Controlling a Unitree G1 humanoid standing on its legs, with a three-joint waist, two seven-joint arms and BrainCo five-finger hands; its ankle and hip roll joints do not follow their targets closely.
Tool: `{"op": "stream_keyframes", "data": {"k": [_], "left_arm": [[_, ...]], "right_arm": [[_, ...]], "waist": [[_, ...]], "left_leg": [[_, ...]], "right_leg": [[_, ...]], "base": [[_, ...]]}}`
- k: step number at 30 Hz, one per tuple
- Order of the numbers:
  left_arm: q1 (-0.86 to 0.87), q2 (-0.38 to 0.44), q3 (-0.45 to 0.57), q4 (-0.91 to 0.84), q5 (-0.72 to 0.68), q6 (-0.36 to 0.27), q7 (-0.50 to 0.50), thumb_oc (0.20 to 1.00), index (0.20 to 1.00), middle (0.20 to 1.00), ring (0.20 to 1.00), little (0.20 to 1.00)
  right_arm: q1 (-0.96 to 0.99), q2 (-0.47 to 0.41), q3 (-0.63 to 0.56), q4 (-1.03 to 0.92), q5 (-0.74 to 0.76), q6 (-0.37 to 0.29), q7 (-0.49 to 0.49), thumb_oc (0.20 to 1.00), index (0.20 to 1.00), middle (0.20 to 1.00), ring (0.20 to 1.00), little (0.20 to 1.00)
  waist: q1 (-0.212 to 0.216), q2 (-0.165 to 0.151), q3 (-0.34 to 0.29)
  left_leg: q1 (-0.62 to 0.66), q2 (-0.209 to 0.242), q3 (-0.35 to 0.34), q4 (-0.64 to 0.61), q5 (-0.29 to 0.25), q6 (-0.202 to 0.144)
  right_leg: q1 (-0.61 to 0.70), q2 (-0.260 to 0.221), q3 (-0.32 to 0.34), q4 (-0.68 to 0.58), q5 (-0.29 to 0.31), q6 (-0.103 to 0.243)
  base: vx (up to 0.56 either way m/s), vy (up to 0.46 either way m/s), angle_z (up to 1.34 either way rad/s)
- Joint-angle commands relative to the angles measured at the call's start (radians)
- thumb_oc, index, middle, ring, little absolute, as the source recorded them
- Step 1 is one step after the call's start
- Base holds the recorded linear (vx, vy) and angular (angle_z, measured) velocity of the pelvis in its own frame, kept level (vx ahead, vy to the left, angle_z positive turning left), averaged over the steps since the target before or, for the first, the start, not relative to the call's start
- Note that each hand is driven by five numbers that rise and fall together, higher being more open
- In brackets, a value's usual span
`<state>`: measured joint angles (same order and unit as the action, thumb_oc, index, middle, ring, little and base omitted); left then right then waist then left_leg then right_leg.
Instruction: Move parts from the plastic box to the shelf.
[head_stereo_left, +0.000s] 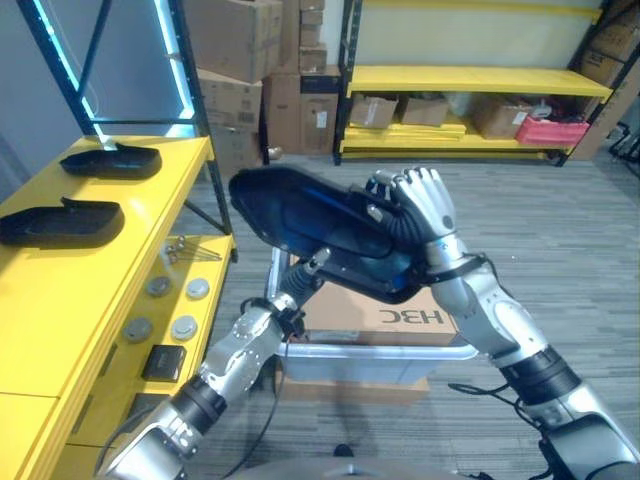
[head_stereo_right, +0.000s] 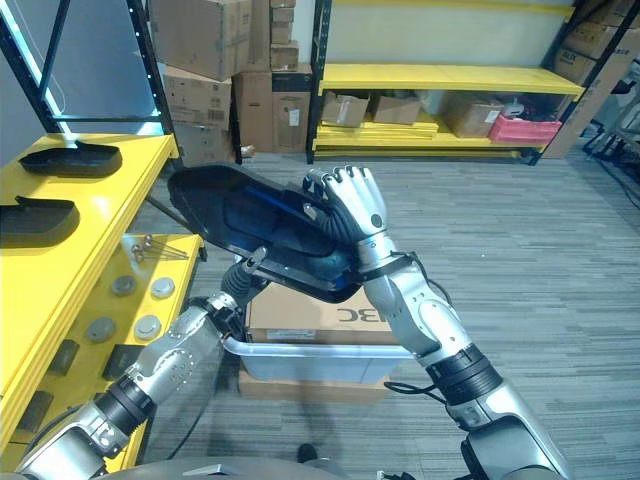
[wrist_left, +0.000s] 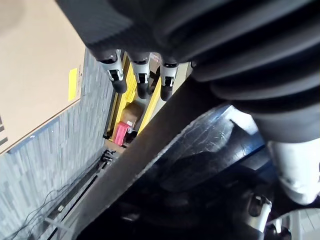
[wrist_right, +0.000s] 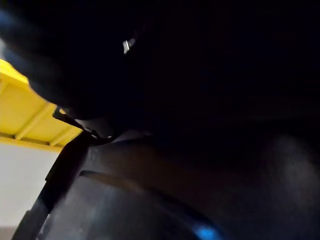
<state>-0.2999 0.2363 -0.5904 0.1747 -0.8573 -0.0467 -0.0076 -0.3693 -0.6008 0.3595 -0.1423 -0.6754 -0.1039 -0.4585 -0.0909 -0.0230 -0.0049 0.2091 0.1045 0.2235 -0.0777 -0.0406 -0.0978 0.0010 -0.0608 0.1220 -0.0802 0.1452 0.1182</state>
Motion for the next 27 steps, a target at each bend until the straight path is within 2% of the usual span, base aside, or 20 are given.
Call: {"op": "stream_keyframes", "data": {"k": [1,2,3,8,13,15,19,23,25,26,27], "left_arm": [[-0.142,-0.040,-0.038,0.049,0.082,-0.092,0.058,0.893,0.893,0.893,0.893,0.893],[-0.154,-0.044,-0.036,0.051,0.150,-0.113,0.093,0.423,0.423,0.423,0.423,0.423],[-0.153,-0.044,-0.036,0.051,0.151,-0.113,0.094,0.200,0.200,0.200,0.200,0.200],[-0.168,-0.034,-0.032,0.034,0.356,-0.174,0.189,0.200,0.200,0.200,0.200,0.200],[-0.167,-0.031,-0.031,0.034,0.374,-0.178,0.198,0.200,0.200,0.200,0.200,0.200],[-0.161,-0.008,-0.018,0.021,0.462,-0.190,0.209,0.200,0.200,0.200,0.200,0.200],[-0.141,0.020,0.012,-0.007,0.505,-0.202,0.217,0.200,0.200,0.200,0.200,0.200],[-0.115,0.074,0.055,-0.071,0.599,-0.226,0.238,0.200,0.200,0.200,0.200,0.200],[-0.094,0.125,0.094,-0.139,0.694,-0.236,0.267,0.200,0.200,0.200,0.200,0.200],[-0.073,0.185,0.144,-0.217,0.791,-0.250,0.298,0.200,0.200,0.200,0.200,0.200],[-0.069,0.187,0.146,-0.222,0.792,-0.247,0.298,0.200,0.200,0.200,0.200,0.200]], "right_arm": [[-0.083,0.047,-0.022,-0.101,0.111,-0.051,-0.019,0.200,0.200,0.200,0.200,0.200],[-0.067,0.073,-0.011,-0.123,0.149,-0.063,-0.018,0.200,0.200,0.200,0.200,0.200],[-0.066,0.073,-0.012,-0.124,0.149,-0.063,-0.017,0.200,0.200,0.200,0.200,0.200],[0.017,0.132,-0.007,-0.175,0.284,-0.113,-0.037,0.200,0.200,0.200,0.200,0.200],[0.027,0.135,-0.007,-0.180,0.303,-0.120,-0.037,0.200,0.200,0.200,0.200,0.200],[0.082,0.147,-0.010,-0.208,0.395,-0.162,-0.016,0.200,0.200,0.200,0.200,0.200],[0.121,0.146,-0.020,-0.228,0.464,-0.191,0.021,0.200,0.200,0.200,0.200,0.200],[0.136,0.137,-0.016,-0.244,0.513,-0.231,0.056,0.200,0.200,0.200,0.200,0.200],[0.132,0.138,-0.013,-0.242,0.540,-0.245,0.074,0.200,0.200,0.200,0.200,0.200],[0.123,0.146,-0.007,-0.239,0.575,-0.261,0.100,0.200,0.200,0.200,0.200,0.200],[0.121,0.148,-0.005,-0.238,0.575,-0.261,0.101,0.200,0.200,0.200,0.200,0.200]], "waist": [[0.022,-0.003,-0.006],[0.022,-0.004,-0.002],[0.021,-0.004,-0.003],[0.011,-0.008,0.014],[0.011,-0.008,0.015],[0.005,-0.004,0.019],[0.005,-0.004,0.026],[0.019,-0.004,0.037],[0.030,-0.004,0.044],[0.056,-0.003,0.063],[0.051,-0.004,0.063]], "left_leg": [[-0.021,0.015,0.005,0.135,-0.135,0.028],[-0.026,0.015,0.002,0.138,-0.135,0.029],[-0.026,0.015,0.002,0.139,-0.135,0.029],[-0.041,0.015,0.003,0.148,-0.133,0.030],[-0.042,0.016,0.006,0.149,-0.133,0.029],[-0.045,0.017,0.015,0.155,-0.133,0.029],[-0.050,0.019,0.018,0.159,-0.131,0.026],[-0.058,0.026,0.011,0.164,-0.126,0.022],[-0.065,0.031,-0.001,0.166,-0.122,0.019],[-0.079,0.039,-0.024,0.175,-0.116,0.014],[-0.081,0.039,-0.028,0.178,-0.116,0.013]], "right_leg": [[0.002,-0.030,-0.024,0.214,-0.265,0.066],[-0.003,-0.031,-0.023,0.216,-0.264,0.065],[-0.003,-0.032,-0.024,0.217,-0.264,0.065],[-0.024,-0.034,-0.019,0.227,-0.263,0.066],[-0.028,-0.033,-0.017,0.230,-0.263,0.066],[-0.043,-0.029,-0.009,0.238,-0.265,0.065],[-0.053,-0.027,-0.005,0.242,-0.265,0.063],[-0.060,-0.024,-0.009,0.254,-0.272,0.059],[-0.068,-0.022,-0.019,0.273,-0.284,0.056],[-0.076,-0.023,-0.034,0.298,-0.296,0.050],[-0.075,-0.024,-0.038,0.301,-0.298,0.050]], "base": [[-0.03,-0.009,0.01],[0.00,0.000,0.00],[0.00,0.000,0.00],[-0.03,-0.012,-0.01],[-0.01,-0.003,0.00],[-0.04,-0.034,-0.02],[-0.02,-0.037,-0.14],[-0.02,-0.054,-0.03],[-0.04,-0.097,0.02],[-0.05,-0.100,0.10],[-0.05,-0.119,0.27]]}}
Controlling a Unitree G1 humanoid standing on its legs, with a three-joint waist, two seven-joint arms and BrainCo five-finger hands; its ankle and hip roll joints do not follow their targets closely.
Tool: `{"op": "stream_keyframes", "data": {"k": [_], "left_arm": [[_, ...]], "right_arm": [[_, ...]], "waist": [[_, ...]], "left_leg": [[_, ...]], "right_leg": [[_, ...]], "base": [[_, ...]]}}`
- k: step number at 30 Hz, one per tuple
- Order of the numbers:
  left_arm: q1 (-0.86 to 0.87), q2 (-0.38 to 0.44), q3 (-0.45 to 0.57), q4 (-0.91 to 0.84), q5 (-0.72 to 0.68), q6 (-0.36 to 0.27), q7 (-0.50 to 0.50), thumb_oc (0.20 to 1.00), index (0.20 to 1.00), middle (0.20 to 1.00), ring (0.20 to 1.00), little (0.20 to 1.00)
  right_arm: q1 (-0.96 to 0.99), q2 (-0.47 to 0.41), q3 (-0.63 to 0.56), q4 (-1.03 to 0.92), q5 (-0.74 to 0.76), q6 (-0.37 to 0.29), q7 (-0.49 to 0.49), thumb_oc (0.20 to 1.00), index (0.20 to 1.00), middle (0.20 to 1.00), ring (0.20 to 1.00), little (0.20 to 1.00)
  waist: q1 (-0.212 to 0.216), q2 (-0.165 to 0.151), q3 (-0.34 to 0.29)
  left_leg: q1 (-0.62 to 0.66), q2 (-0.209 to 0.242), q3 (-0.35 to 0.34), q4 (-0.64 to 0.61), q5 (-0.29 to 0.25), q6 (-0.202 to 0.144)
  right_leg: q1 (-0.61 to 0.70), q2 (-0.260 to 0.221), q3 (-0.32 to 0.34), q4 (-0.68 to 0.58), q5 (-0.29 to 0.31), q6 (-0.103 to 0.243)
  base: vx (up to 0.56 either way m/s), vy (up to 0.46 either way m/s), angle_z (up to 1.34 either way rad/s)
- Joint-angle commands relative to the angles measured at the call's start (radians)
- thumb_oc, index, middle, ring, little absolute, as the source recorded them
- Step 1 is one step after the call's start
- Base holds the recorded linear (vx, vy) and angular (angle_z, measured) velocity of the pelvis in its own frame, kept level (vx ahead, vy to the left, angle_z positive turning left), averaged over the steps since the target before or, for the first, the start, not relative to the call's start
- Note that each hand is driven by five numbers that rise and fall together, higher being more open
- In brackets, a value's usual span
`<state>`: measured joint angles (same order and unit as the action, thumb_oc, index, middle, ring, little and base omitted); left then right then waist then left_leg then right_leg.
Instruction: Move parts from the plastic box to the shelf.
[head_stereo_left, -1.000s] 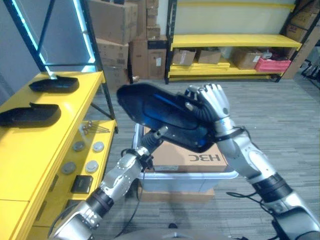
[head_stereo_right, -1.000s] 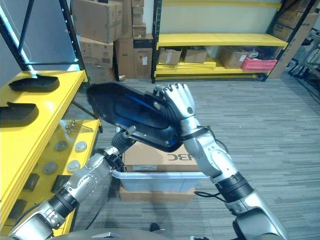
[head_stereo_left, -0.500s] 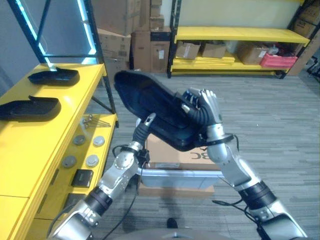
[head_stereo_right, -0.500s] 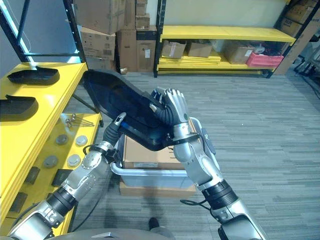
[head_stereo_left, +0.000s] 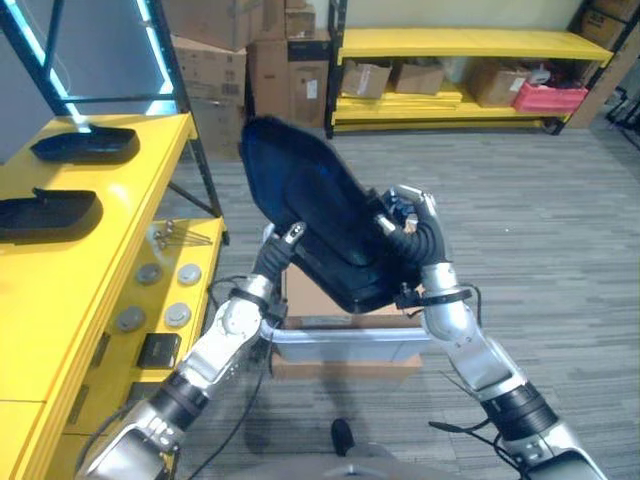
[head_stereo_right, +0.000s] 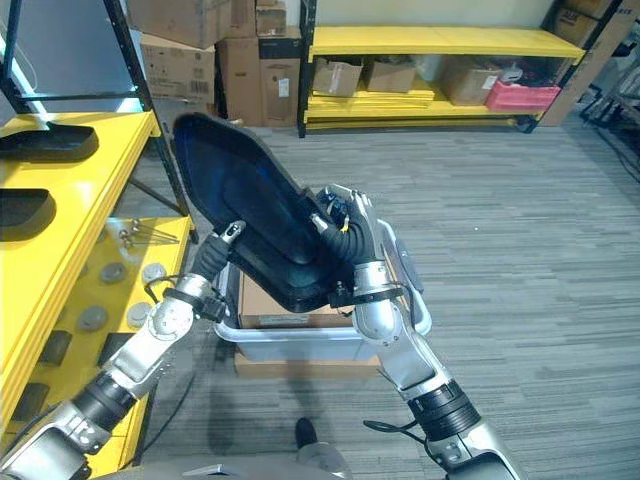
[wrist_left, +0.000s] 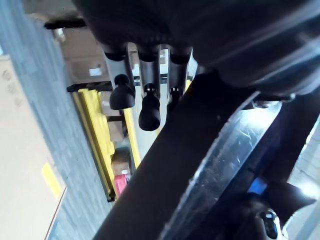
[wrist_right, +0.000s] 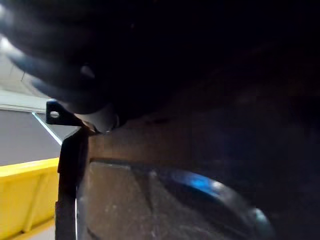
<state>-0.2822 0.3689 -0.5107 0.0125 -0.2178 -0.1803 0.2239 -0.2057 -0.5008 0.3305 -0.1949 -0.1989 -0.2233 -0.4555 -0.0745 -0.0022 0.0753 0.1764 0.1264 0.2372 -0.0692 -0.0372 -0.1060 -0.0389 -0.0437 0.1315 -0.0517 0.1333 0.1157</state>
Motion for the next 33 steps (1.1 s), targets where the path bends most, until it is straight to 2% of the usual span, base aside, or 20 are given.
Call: {"op": "stream_keyframes", "data": {"k": [1,4,5,6,8,10,11,13,14,15,19,23,24,27,28,29,30,31,32,33], "left_arm": [[-0.068,0.084,0.101,-0.095,0.189,-0.122,0.077,0.200,0.200,0.200,0.200,0.200],[0.037,0.154,0.220,-0.223,0.239,-0.135,0.109,0.200,0.200,0.200,0.200,0.200],[0.105,0.186,0.299,-0.291,0.247,-0.151,0.130,0.200,0.200,0.200,0.200,0.200],[0.109,0.187,0.303,-0.297,0.246,-0.148,0.129,0.200,0.200,0.200,0.200,0.200],[0.172,0.220,0.391,-0.369,0.260,-0.170,0.142,0.200,0.200,0.200,0.200,0.200],[0.189,0.224,0.410,-0.385,0.268,-0.176,0.144,0.200,0.200,0.200,0.200,0.200],[0.189,0.224,0.410,-0.385,0.268,-0.176,0.144,0.200,0.200,0.200,0.200,0.200],[0.225,0.227,0.452,-0.406,0.273,-0.180,0.150,0.200,0.200,0.200,0.200,0.200],[0.236,0.225,0.471,-0.408,0.285,-0.183,0.161,0.200,0.200,0.200,0.200,0.200],[0.269,0.234,0.503,-0.439,0.317,-0.187,0.162,0.200,0.200,0.200,0.200,0.200],[0.311,0.234,0.548,-0.457,0.340,-0.189,0.164,0.200,0.200,0.200,0.200,0.200],[0.290,0.265,0.575,-0.462,0.359,-0.187,0.161,0.200,0.200,0.200,0.200,0.200],[0.287,0.265,0.575,-0.461,0.359,-0.187,0.162,0.200,0.200,0.200,0.200,0.200],[0.256,0.281,0.577,-0.467,0.371,-0.197,0.162,0.200,0.200,0.200,0.200,0.200],[0.237,0.280,0.561,-0.460,0.369,-0.202,0.166,0.200,0.200,0.200,0.200,0.200],[0.188,0.278,0.516,-0.444,0.364,-0.208,0.156,0.200,0.200,0.200,0.200,0.200],[0.149,0.275,0.476,-0.428,0.356,-0.210,0.140,0.200,0.200,0.200,0.200,0.200],[0.145,0.274,0.472,-0.426,0.356,-0.210,0.141,0.200,0.200,0.200,0.200,0.200],[0.111,0.266,0.440,-0.409,0.345,-0.209,0.124,0.200,0.200,0.200,0.200,0.200],[0.052,0.251,0.377,-0.385,0.324,-0.207,0.089,0.200,0.200,0.200,0.200,0.200]], "right_arm": [[-0.052,0.054,0.037,-0.183,0.123,-0.148,0.119,0.200,0.200,0.200,0.200,0.200],[-0.093,0.085,0.090,-0.167,0.213,-0.168,0.187,0.200,0.200,0.200,0.200,0.200],[-0.133,0.112,0.133,-0.143,0.283,-0.181,0.235,0.200,0.200,0.200,0.200,0.200],[-0.137,0.114,0.135,-0.140,0.284,-0.183,0.236,0.200,0.200,0.200,0.200,0.200],[-0.182,0.123,0.148,-0.104,0.326,-0.185,0.267,0.200,0.200,0.200,0.200,0.200],[-0.189,0.120,0.151,-0.095,0.331,-0.188,0.279,0.200,0.200,0.200,0.200,0.200],[-0.189,0.120,0.151,-0.095,0.331,-0.188,0.279,0.200,0.200,0.200,0.200,0.200],[-0.196,0.120,0.156,-0.078,0.344,-0.180,0.296,0.200,0.200,0.200,0.200,0.200],[-0.194,0.112,0.152,-0.076,0.344,-0.176,0.302,0.200,0.200,0.200,0.200,0.200],[-0.180,0.107,0.147,-0.087,0.365,-0.169,0.323,0.200,0.200,0.200,0.200,0.200],[-0.148,0.096,0.140,-0.113,0.392,-0.162,0.367,0.200,0.200,0.200,0.200,0.200],[-0.140,0.096,0.131,-0.128,0.357,-0.146,0.386,0.200,0.200,0.200,0.200,0.200],[-0.141,0.096,0.130,-0.128,0.357,-0.146,0.386,0.200,0.200,0.200,0.200,0.200],[-0.160,0.117,0.127,-0.123,0.336,-0.145,0.384,0.200,0.200,0.200,0.200,0.200],[-0.162,0.116,0.124,-0.122,0.326,-0.147,0.381,0.200,0.200,0.200,0.200,0.200],[-0.145,0.103,0.112,-0.134,0.309,-0.150,0.381,0.200,0.200,0.200,0.200,0.200],[-0.114,0.087,0.094,-0.153,0.299,-0.152,0.379,0.200,0.200,0.200,0.200,0.200],[-0.112,0.086,0.091,-0.155,0.299,-0.151,0.379,0.200,0.200,0.200,0.200,0.200],[-0.086,0.075,0.073,-0.172,0.299,-0.151,0.382,0.200,0.200,0.200,0.200,0.200],[-0.026,0.048,0.032,-0.208,0.291,-0.159,0.375,0.200,0.200,0.200,0.200,0.200]], "waist": [[0.056,-0.024,-0.007],[0.109,-0.024,0.013],[0.171,-0.020,0.034],[0.163,-0.022,0.033],[0.232,-0.015,0.074],[0.230,-0.013,0.068],[0.230,-0.013,0.068],[0.233,-0.005,0.069],[0.234,-0.005,0.071],[0.236,-0.007,0.068],[0.238,-0.012,0.059],[0.237,-0.024,0.042],[0.238,-0.027,0.042],[0.241,-0.036,0.043],[0.234,-0.042,0.047],[0.204,-0.047,0.045],[0.185,-0.048,0.037],[0.191,-0.048,0.036],[0.186,-0.046,0.032],[0.168,-0.038,0.030]], "left_leg": [[-0.057,0.021,-0.052,0.173,-0.116,0.018],[-0.095,0.034,-0.106,0.194,-0.094,0.007],[-0.139,0.036,-0.167,0.197,-0.073,-0.006],[-0.149,0.035,-0.173,0.199,-0.064,-0.006],[-0.247,0.021,-0.282,0.221,-0.034,-0.037],[-0.275,0.019,-0.286,0.214,-0.019,-0.037],[-0.275,0.019,-0.286,0.214,-0.019,-0.037],[-0.300,0.024,-0.236,0.209,-0.001,-0.034],[-0.316,0.032,-0.177,0.225,0.000,-0.028],[-0.301,0.036,-0.048,0.282,-0.045,-0.018],[-0.284,-0.008,-0.078,0.331,-0.084,-0.011],[-0.304,-0.053,-0.070,0.381,-0.161,0.021],[-0.307,-0.056,-0.069,0.378,-0.156,0.024],[-0.302,-0.077,-0.051,0.376,-0.187,0.051],[-0.305,-0.085,-0.053,0.382,-0.194,0.056],[-0.283,-0.104,-0.073,0.361,-0.195,0.067],[-0.271,-0.115,-0.095,0.342,-0.185,0.074],[-0.272,-0.114,-0.092,0.338,-0.179,0.073],[-0.267,-0.122,-0.114,0.326,-0.171,0.078],[-0.272,-0.146,-0.189,0.313,-0.142,0.086]], "right_leg": [[-0.038,-0.042,-0.058,0.281,-0.290,0.048],[-0.029,-0.040,-0.107,0.279,-0.294,0.029],[-0.012,-0.033,-0.145,0.254,-0.308,0.016],[-0.016,-0.034,-0.151,0.251,-0.299,0.015],[-0.006,-0.055,-0.255,0.253,-0.331,0.002],[0.000,-0.072,-0.310,0.242,-0.332,0.002],[0.000,-0.072,-0.310,0.242,-0.332,0.002],[0.023,-0.099,-0.388,0.232,-0.331,0.007],[0.031,-0.120,-0.428,0.230,-0.325,0.010],[0.049,-0.155,-0.492,0.213,-0.303,0.013],[0.072,-0.181,-0.500,0.189,-0.278,0.011],[0.108,-0.251,-0.486,0.181,-0.231,0.047],[0.105,-0.254,-0.485,0.180,-0.227,0.047],[0.080,-0.290,-0.448,0.194,-0.192,0.067],[0.072,-0.286,-0.404,0.200,-0.165,0.079],[0.057,-0.210,-0.220,0.214,-0.175,0.100],[0.058,-0.149,-0.085,0.223,-0.209,0.102],[0.053,-0.148,-0.081,0.225,-0.206,0.101],[0.056,-0.101,0.017,0.235,-0.238,0.104],[0.067,-0.018,0.153,0.253,-0.281,0.089]], "base": [[-0.02,-0.103,0.49],[-0.05,-0.194,0.59],[-0.11,-0.203,0.77],[-0.11,-0.209,1.10],[-0.12,-0.145,1.52],[-0.04,-0.045,1.83],[0.03,0.010,1.48],[0.01,0.046,1.53],[-0.03,0.178,1.52],[-0.02,0.159,1.49],[0.06,0.214,1.37],[0.16,0.275,0.20],[0.10,0.239,-0.16],[0.04,0.183,-0.29],[0.08,0.160,-0.37],[0.12,0.149,-0.18],[0.11,0.107,0.23],[0.08,0.094,1.01],[0.06,0.107,1.42],[0.05,0.098,1.10]]}}
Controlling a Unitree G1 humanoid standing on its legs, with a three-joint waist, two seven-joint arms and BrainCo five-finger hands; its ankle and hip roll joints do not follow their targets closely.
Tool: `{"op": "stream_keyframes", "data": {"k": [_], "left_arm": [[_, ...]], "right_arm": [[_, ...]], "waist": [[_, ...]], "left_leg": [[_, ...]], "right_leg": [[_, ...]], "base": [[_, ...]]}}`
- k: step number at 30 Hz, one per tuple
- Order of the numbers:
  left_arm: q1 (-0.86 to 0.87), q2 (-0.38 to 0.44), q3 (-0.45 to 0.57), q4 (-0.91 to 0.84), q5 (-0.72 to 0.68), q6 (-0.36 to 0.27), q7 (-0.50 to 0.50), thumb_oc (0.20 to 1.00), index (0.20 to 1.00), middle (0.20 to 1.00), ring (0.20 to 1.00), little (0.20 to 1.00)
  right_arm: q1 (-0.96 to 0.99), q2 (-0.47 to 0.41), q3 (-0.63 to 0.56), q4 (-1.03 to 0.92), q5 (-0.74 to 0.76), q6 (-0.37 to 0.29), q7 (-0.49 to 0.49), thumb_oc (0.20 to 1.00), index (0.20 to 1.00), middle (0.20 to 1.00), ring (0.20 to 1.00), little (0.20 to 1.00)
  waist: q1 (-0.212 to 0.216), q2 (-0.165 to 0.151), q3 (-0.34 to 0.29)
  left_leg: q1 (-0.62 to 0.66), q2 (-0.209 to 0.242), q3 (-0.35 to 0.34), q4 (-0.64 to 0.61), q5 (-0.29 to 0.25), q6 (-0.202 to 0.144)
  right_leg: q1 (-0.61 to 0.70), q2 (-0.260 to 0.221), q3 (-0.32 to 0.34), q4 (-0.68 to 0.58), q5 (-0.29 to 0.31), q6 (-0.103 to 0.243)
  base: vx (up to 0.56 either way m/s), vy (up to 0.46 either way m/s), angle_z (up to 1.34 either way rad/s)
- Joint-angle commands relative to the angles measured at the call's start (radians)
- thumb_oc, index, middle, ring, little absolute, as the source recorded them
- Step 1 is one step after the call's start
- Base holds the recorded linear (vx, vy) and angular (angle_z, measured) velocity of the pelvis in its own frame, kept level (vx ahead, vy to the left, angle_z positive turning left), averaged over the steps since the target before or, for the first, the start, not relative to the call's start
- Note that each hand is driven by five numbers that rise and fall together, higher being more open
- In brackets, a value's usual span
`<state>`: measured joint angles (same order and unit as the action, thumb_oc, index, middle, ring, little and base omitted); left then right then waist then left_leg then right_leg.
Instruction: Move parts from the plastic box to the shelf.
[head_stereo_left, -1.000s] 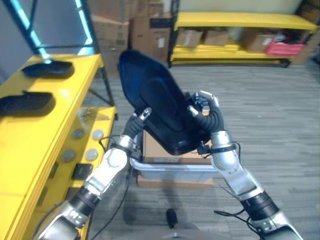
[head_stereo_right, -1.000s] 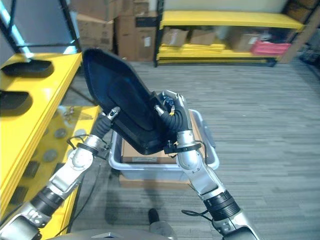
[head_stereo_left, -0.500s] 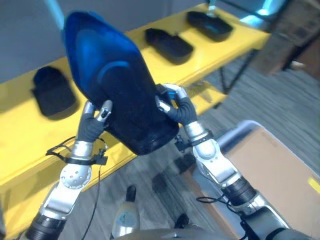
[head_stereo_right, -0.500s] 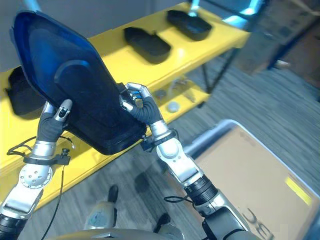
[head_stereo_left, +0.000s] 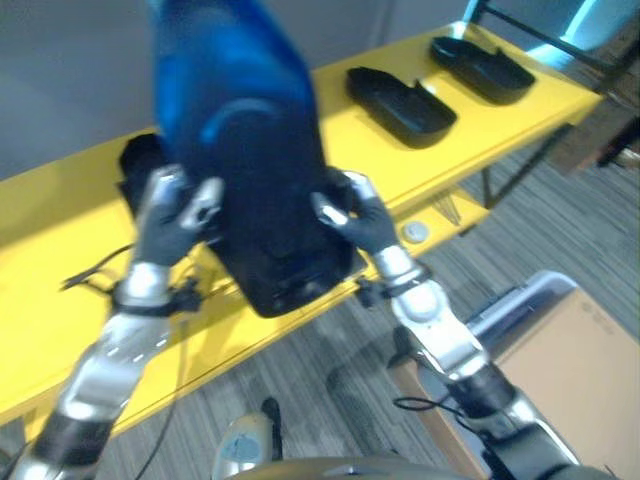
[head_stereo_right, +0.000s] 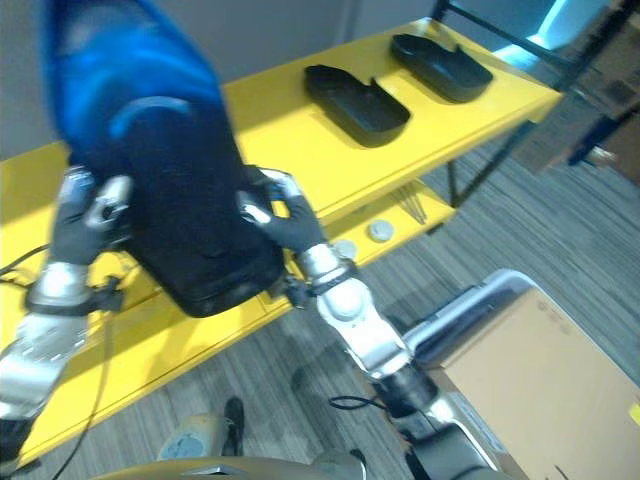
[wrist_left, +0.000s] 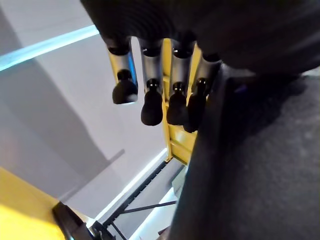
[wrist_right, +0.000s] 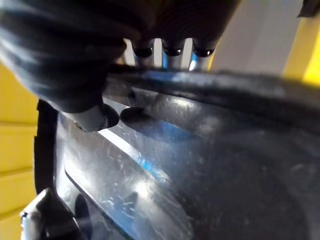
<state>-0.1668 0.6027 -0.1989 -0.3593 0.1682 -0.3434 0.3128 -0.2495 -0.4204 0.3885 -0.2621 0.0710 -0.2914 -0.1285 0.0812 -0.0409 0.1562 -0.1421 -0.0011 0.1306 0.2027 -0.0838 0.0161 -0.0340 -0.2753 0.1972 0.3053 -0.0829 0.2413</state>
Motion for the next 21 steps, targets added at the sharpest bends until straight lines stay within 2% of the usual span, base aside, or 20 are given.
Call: {"op": "stream_keyframes", "data": {"k": [1,2,6,7,8,10,12,13,14,16,17,18,19,21], "left_arm": [[-0.094,0.012,0.039,-0.001,-0.070,-0.042,-0.009,0.200,0.200,0.200,0.200,0.200],[-0.112,0.013,0.026,0.000,-0.072,-0.040,-0.016,0.200,0.200,0.200,0.200,0.200],[-0.122,0.018,0.011,-0.016,-0.063,-0.033,-0.022,0.200,0.200,0.200,0.200,0.200],[-0.115,0.022,0.009,-0.029,-0.061,-0.030,-0.022,0.200,0.200,0.200,0.200,0.200],[-0.115,0.023,0.010,-0.030,-0.061,-0.029,-0.022,0.200,0.200,0.200,0.200,0.200],[-0.097,0.030,0.030,-0.056,-0.059,-0.029,-0.015,0.200,0.200,0.200,0.200,0.200],[-0.085,0.027,0.037,-0.057,-0.054,-0.032,-0.008,0.200,0.200,0.200,0.200,0.200],[-0.059,0.032,0.043,-0.060,-0.055,-0.035,-0.011,0.200,0.200,0.200,0.200,0.200],[-0.057,0.032,0.045,-0.061,-0.055,-0.035,-0.011,0.200,0.200,0.200,0.200,0.200],[-0.048,0.044,0.053,-0.046,-0.062,-0.039,-0.001,0.200,0.200,0.200,0.200,0.200],[-0.043,0.036,0.050,-0.028,-0.080,-0.038,0.006,0.200,0.200,0.200,0.200,0.200],[-0.042,0.036,0.050,-0.028,-0.080,-0.038,0.005,0.200,0.200,0.200,0.200,0.200],[-0.041,0.027,0.047,-0.020,-0.088,-0.035,0.008,0.200,0.200,0.200,0.200,0.200],[-0.048,0.018,0.037,-0.002,-0.092,-0.028,0.019,0.200,0.200,0.200,0.200,0.200]], "right_arm": [[0.037,-0.042,-0.038,-0.152,0.023,-0.092,0.047,0.200,0.200,0.200,0.200,0.200],[0.045,-0.043,-0.047,-0.158,0.029,-0.090,0.047,0.200,0.200,0.200,0.200,0.200],[0.043,-0.035,-0.035,-0.153,0.069,-0.095,0.055,0.200,0.200,0.200,0.200,0.200],[0.029,-0.024,-0.023,-0.138,0.076,-0.091,0.051,0.200,0.200,0.200,0.200,0.200],[0.027,-0.023,-0.022,-0.136,0.076,-0.092,0.050,0.200,0.200,0.200,0.200,0.200],[-0.002,-0.011,-0.009,-0.117,0.087,-0.094,0.043,0.200,0.200,0.200,0.200,0.200],[-0.023,-0.004,0.002,-0.092,0.092,-0.099,0.040,0.200,0.200,0.200,0.200,0.200],[-0.046,-0.005,0.010,-0.082,0.093,-0.097,0.035,0.200,0.200,0.200,0.200,0.200],[-0.047,-0.005,0.011,-0.081,0.093,-0.098,0.035,0.200,0.200,0.200,0.200,0.200],[-0.057,-0.012,0.007,-0.084,0.102,-0.101,0.028,0.200,0.200,0.200,0.200,0.200],[-0.052,-0.024,0.000,-0.086,0.098,-0.103,0.019,0.200,0.200,0.200,0.200,0.200],[-0.051,-0.024,0.000,-0.086,0.098,-0.103,0.019,0.200,0.200,0.200,0.200,0.200],[-0.039,-0.028,-0.004,-0.087,0.096,-0.102,0.020,0.200,0.200,0.200,0.200,0.200],[-0.027,-0.034,-0.009,-0.077,0.087,-0.099,0.011,0.200,0.200,0.200,0.200,0.200]], "waist": [[0.011,0.007,-0.048],[0.010,0.009,-0.047],[0.018,0.015,-0.051],[0.030,0.026,-0.042],[0.026,0.025,-0.044],[0.039,0.043,-0.026],[0.036,0.058,-0.026],[0.034,0.068,-0.023],[0.031,0.069,-0.022],[0.029,0.066,-0.015],[0.014,0.062,-0.019],[0.013,0.064,-0.020],[-0.002,0.066,-0.025],[-0.013,0.070,-0.028]], "left_leg": [[0.040,-0.024,-0.107,0.038,-0.081,-0.034],[0.039,-0.028,-0.128,0.033,-0.085,-0.032],[0.039,-0.031,-0.176,0.003,-0.071,-0.031],[0.016,-0.035,-0.193,-0.001,-0.039,-0.040],[0.012,-0.036,-0.196,-0.001,-0.037,-0.041],[-0.043,-0.060,-0.239,0.009,-0.006,-0.052],[-0.070,-0.077,-0.267,0.004,-0.009,-0.069],[-0.073,-0.062,-0.246,0.019,-0.019,-0.084],[-0.074,-0.062,-0.247,0.021,-0.021,-0.085],[-0.059,-0.010,-0.204,0.032,-0.042,-0.091],[-0.022,0.080,-0.130,0.017,-0.051,-0.096],[-0.020,0.082,-0.131,0.015,-0.052,-0.097],[-0.004,0.139,-0.091,0.005,-0.033,-0.107],[-0.010,0.201,-0.065,-0.014,0.015,-0.139]], "right_leg": [[0.066,0.234,0.108,-0.106,-0.088,-0.053],[0.071,0.240,0.108,-0.112,-0.102,-0.071],[0.096,0.247,0.071,-0.136,-0.147,-0.085],[0.084,0.257,0.070,-0.133,-0.154,-0.084],[0.080,0.257,0.067,-0.131,-0.155,-0.084],[0.046,0.263,0.061,-0.117,-0.174,-0.103],[0.020,0.265,0.042,-0.112,-0.176,-0.112],[0.004,0.255,0.013,-0.114,-0.160,-0.112],[0.005,0.256,0.011,-0.114,-0.160,-0.112],[0.002,0.229,-0.027,-0.130,-0.131,-0.113],[-0.002,0.199,-0.083,-0.161,-0.119,-0.108],[0.002,0.201,-0.085,-0.165,-0.119,-0.109],[0.006,0.189,-0.114,-0.181,-0.114,-0.109],[0.022,0.172,-0.145,-0.210,-0.107,-0.098]], "base": [[0.01,0.023,1.00],[-0.03,-0.041,0.58],[-0.07,-0.131,0.39],[-0.09,-0.031,0.64],[-0.18,-0.025,0.71],[-0.22,0.007,0.48],[-0.18,0.059,0.45],[-0.08,0.103,0.92],[-0.06,0.125,1.31],[-0.10,0.150,0.94],[-0.12,0.161,0.67],[-0.07,0.163,1.04],[0.01,0.154,1.06],[0.02,0.267,0.75]]}}
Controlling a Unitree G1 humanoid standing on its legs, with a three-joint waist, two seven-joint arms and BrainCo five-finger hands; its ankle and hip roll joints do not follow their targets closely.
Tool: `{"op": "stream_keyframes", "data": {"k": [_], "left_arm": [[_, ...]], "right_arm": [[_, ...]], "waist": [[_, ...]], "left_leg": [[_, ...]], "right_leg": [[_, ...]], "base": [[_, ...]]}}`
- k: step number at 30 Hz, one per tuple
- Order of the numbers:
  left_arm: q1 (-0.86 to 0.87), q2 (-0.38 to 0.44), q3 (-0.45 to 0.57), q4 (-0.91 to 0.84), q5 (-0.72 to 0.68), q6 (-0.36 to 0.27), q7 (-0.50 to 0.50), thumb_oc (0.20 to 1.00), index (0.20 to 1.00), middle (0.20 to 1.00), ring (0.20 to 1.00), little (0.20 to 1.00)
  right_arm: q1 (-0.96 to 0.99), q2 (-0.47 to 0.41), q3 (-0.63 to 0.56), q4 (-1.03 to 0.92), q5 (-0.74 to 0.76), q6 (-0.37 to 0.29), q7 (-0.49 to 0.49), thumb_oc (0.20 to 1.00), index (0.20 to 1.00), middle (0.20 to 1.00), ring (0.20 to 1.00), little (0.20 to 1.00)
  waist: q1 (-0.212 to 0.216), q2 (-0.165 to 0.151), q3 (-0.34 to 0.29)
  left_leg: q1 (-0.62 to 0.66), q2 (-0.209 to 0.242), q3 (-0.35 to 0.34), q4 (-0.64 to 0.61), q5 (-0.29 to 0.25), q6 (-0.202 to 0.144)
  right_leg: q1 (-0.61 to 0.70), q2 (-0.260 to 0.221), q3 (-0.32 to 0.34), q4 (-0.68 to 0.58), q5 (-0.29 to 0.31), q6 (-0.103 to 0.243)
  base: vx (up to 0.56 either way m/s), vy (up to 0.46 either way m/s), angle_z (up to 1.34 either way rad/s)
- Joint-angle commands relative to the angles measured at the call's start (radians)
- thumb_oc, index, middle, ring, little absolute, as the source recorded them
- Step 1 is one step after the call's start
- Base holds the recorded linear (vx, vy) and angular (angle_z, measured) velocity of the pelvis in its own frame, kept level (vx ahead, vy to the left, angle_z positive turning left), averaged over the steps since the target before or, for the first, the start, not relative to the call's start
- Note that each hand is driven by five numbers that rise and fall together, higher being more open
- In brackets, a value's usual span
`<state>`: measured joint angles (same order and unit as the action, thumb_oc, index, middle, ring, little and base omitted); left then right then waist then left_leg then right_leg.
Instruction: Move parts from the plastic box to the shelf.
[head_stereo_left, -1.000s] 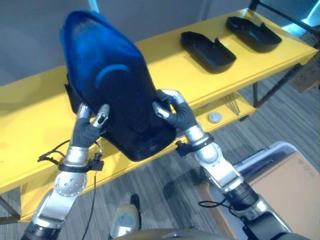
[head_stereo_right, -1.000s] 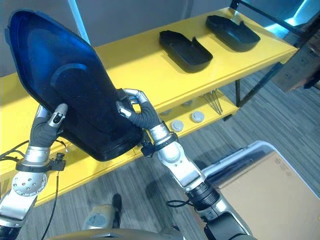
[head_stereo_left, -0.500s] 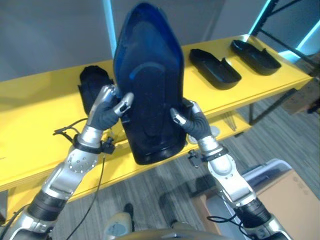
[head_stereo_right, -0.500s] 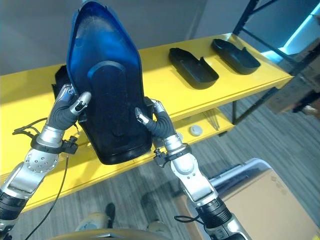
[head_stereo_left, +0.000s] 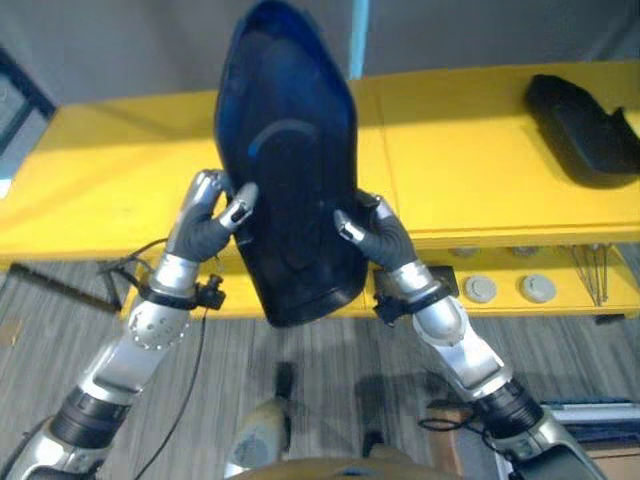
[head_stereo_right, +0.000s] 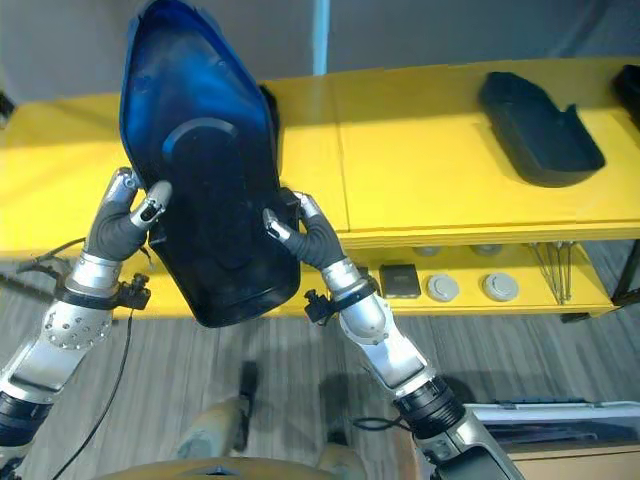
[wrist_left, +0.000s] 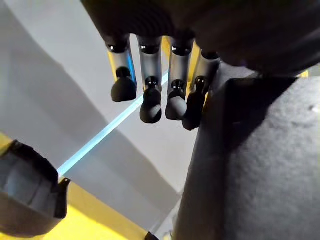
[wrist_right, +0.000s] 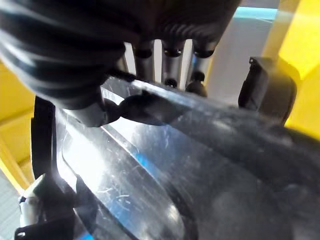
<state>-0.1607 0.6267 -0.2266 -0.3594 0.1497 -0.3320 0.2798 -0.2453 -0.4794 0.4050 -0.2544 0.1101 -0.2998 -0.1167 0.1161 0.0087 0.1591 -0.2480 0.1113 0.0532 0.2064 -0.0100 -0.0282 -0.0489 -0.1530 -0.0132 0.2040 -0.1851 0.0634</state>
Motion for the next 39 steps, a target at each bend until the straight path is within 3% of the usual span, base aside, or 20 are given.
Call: {"op": "stream_keyframes", "data": {"k": [1,3,4,6,7,10,11,16,17,18,22,23,26,28,29,32,34,35,36,39], "left_arm": [[-0.059,-0.008,0.059,0.009,-0.075,-0.036,0.055,0.200,0.200,0.200,0.200,0.200],[-0.059,-0.008,0.059,0.009,-0.075,-0.036,0.055,0.200,0.200,0.200,0.200,0.200],[-0.069,0.004,0.050,0.019,-0.068,-0.037,0.054,0.200,0.200,0.200,0.200,0.200],[-0.072,0.009,0.038,0.029,-0.060,-0.034,0.047,0.200,0.200,0.200,0.200,0.200],[-0.084,0.031,0.023,0.036,-0.051,-0.037,0.033,0.200,0.200,0.200,0.200,0.200],[-0.134,0.061,-0.003,0.059,-0.047,-0.038,0.028,0.200,0.200,0.200,0.200,0.200],[-0.164,0.079,-0.016,0.079,-0.042,-0.032,0.039,0.200,0.200,0.200,0.200,0.200],[-0.179,0.089,-0.022,0.087,-0.041,-0.034,0.042,0.200,0.200,0.200,0.200,0.200],[-0.176,0.090,-0.023,0.111,-0.043,-0.038,0.033,0.200,0.200,0.200,0.200,0.200],[-0.176,0.089,-0.023,0.112,-0.043,-0.038,0.033,0.200,0.200,0.200,0.200,0.200],[-0.180,0.054,-0.020,0.143,-0.041,-0.019,0.019,0.200,0.200,0.200,0.200,0.200],[-0.188,0.054,-0.019,0.147,-0.044,-0.020,0.017,0.200,0.200,0.200,0.200,0.200],[-0.190,0.050,-0.011,0.156,-0.035,-0.028,0.015,0.200,0.200,0.200,0.200,0.200],[-0.136,0.013,0.034,0.171,-0.101,-0.038,0.001,0.200,0.200,0.200,0.200,0.200],[-0.117,0.000,0.054,0.185,-0.115,-0.032,-0.012,0.200,0.200,0.200,0.200,0.200],[-0.106,0.012,0.068,0.202,-0.089,-0.026,-0.014,0.200,0.200,0.200,0.200,0.200],[-0.111,0.015,0.073,0.211,-0.083,-0.028,-0.013,0.200,0.200,0.200,0.200,0.200],[-0.117,0.030,0.095,0.236,-0.075,-0.032,0.002,0.200,0.200,0.200,0.200,0.200],[-0.125,0.030,0.095,0.253,-0.075,-0.031,0.009,0.200,0.200,0.200,0.200,0.200],[-0.159,0.027,0.088,0.291,-0.035,-0.021,0.028,0.200,0.200,0.200,0.200,0.200]], "right_arm": [[-0.019,0.020,-0.033,-0.080,0.047,-0.091,-0.003,0.200,0.200,0.200,0.200,0.200],[-0.019,0.020,-0.033,-0.080,0.047,-0.091,-0.003,0.200,0.200,0.200,0.200,0.200],[0.004,0.024,-0.053,-0.072,0.057,-0.095,-0.012,0.200,0.200,0.200,0.200,0.200],[0.011,0.036,-0.041,-0.060,0.045,-0.092,-0.009,0.200,0.200,0.200,0.200,0.200],[0.012,0.043,-0.035,-0.052,0.022,-0.085,-0.007,0.200,0.200,0.200,0.200,0.200],[-0.007,0.053,-0.043,-0.047,-0.012,-0.074,-0.017,0.200,0.200,0.200,0.200,0.200],[-0.028,0.073,-0.043,-0.046,-0.020,-0.068,-0.031,0.200,0.200,0.200,0.200,0.200],[-0.050,0.082,-0.045,-0.038,-0.035,-0.063,-0.042,0.200,0.200,0.200,0.200,0.200],[-0.012,0.086,-0.066,-0.096,-0.067,-0.080,-0.030,1.000,1.000,1.000,1.000,1.000],[-0.012,0.085,-0.067,-0.097,-0.067,-0.079,-0.030,1.000,1.000,1.000,1.000,1.000],[-0.014,0.053,-0.051,-0.093,-0.058,-0.089,-0.004,1.000,1.000,1.000,1.000,1.000],[-0.033,0.049,-0.044,-0.089,-0.051,-0.090,-0.004,1.000,1.000,1.000,1.000,1.000],[-0.033,0.034,-0.021,-0.081,-0.009,-0.084,0.037,1.000,1.000,1.000,1.000,1.000],[-0.057,-0.032,0.024,-0.076,0.122,-0.060,0.147,1.000,1.000,1.000,1.000,1.000],[-0.053,-0.081,0.024,-0.089,0.242,-0.043,0.216,1.000,1.000,1.000,1.000,1.000],[-0.063,-0.124,0.025,-0.097,0.343,-0.025,0.279,1.000,1.000,1.000,1.000,1.000],[-0.062,-0.149,0.028,-0.101,0.390,-0.015,0.316,1.000,1.000,1.000,1.000,1.000],[-0.053,-0.218,0.025,-0.140,0.517,-0.007,0.383,1.000,1.000,1.000,1.000,1.000],[-0.033,-0.225,0.007,-0.153,0.566,-0.007,0.403,1.000,1.000,1.000,1.000,1.000],[0.002,-0.226,-0.042,-0.178,0.627,-0.002,0.435,1.000,1.000,1.000,1.000,1.000]], "waist": [[-0.050,0.021,-0.033],[-0.050,0.021,-0.033],[-0.044,0.027,-0.037],[-0.036,0.025,-0.048],[-0.030,0.016,-0.053],[-0.028,-0.005,-0.060],[-0.031,-0.021,-0.062],[-0.036,-0.018,-0.060],[-0.078,-0.005,-0.075],[-0.077,-0.005,-0.076],[-0.089,0.016,-0.067],[-0.084,0.011,-0.059],[-0.091,-0.005,-0.054],[-0.061,-0.028,-0.020],[-0.041,-0.041,-0.003],[-0.026,-0.049,0.008],[-0.027,-0.054,0.006],[-0.035,-0.056,-0.029],[-0.038,-0.051,-0.039],[-0.054,-0.050,-0.049]], "left_leg": [[0.081,0.119,0.015,-0.038,-0.033,-0.120],[0.081,0.119,0.015,-0.038,-0.033,-0.120],[0.054,0.161,0.002,-0.099,0.010,-0.162],[0.055,0.158,-0.014,-0.102,-0.018,-0.165],[0.042,0.131,0.001,-0.068,-0.047,-0.160],[0.032,0.085,0.031,-0.033,-0.088,-0.133],[0.034,0.050,0.055,-0.021,-0.110,-0.100],[0.049,0.039,0.070,-0.030,-0.118,-0.088],[0.136,0.004,0.129,-0.129,-0.105,-0.047],[0.135,0.004,0.130,-0.132,-0.100,-0.047],[0.184,-0.029,0.133,-0.155,-0.111,-0.028],[0.189,-0.038,0.136,-0.146,-0.122,-0.027],[0.202,-0.057,0.105,-0.100,-0.152,-0.028],[0.164,-0.055,0.099,0.153,-0.136,-0.074],[0.099,-0.059,0.075,0.295,-0.081,-0.113],[0.042,-0.080,0.018,0.374,-0.077,-0.124],[0.027,-0.065,0.013,0.371,-0.086,-0.125],[0.074,0.020,0.044,0.186,-0.125,-0.116],[0.096,0.037,0.046,0.085,-0.126,-0.112],[0.096,0.034,0.032,0.052,-0.122,-0.114]], "right_leg": [[0.047,0.034,0.049,-0.121,-0.001,0.089],[0.047,0.034,0.049,-0.121,-0.001,0.089],[0.070,-0.009,0.029,-0.146,-0.001,0.114],[0.085,-0.045,0.032,-0.159,0.013,0.133],[0.100,-0.106,0.030,-0.179,0.056,0.162],[0.089,-0.172,0.037,-0.189,0.133,0.189],[0.045,-0.212,0.062,-0.167,0.251,0.189],[0.021,-0.219,0.068,-0.145,0.303,0.182],[-0.044,-0.091,0.119,-0.053,0.275,0.179],[-0.047,-0.091,0.120,-0.052,0.277,0.178],[-0.117,0.112,0.085,0.003,0.084,0.137],[-0.109,0.110,0.036,0.002,0.067,0.125],[-0.082,0.125,0.052,0.008,0.029,0.102],[-0.018,0.110,0.049,-0.013,0.026,0.062],[0.016,0.098,0.047,-0.037,0.030,0.041],[0.043,0.084,0.052,-0.068,0.025,0.037],[0.049,0.073,0.055,-0.078,0.025,0.044],[0.051,0.046,0.056,-0.094,0.015,0.071],[0.050,0.038,0.055,-0.099,0.012,0.079],[0.055,0.025,0.062,-0.102,0.015,0.089]], "base": [[0.02,0.198,0.50],[0.07,0.239,0.51],[0.19,0.560,0.37],[0.25,0.644,0.29],[0.18,0.437,0.06],[0.17,0.443,-0.19],[0.16,0.416,0.05],[0.11,0.222,-0.30],[0.24,0.468,-0.42],[0.30,0.571,-0.62],[0.10,0.156,-0.11],[0.09,-0.057,0.06],[0.15,-0.120,0.28],[0.20,-0.189,0.52],[0.08,-0.118,-0.12],[0.05,-0.001,0.08],[0.10,0.128,-0.07],[0.15,0.278,-0.06],[0.15,0.273,-0.06],[0.03,0.182,-0.21]]}}
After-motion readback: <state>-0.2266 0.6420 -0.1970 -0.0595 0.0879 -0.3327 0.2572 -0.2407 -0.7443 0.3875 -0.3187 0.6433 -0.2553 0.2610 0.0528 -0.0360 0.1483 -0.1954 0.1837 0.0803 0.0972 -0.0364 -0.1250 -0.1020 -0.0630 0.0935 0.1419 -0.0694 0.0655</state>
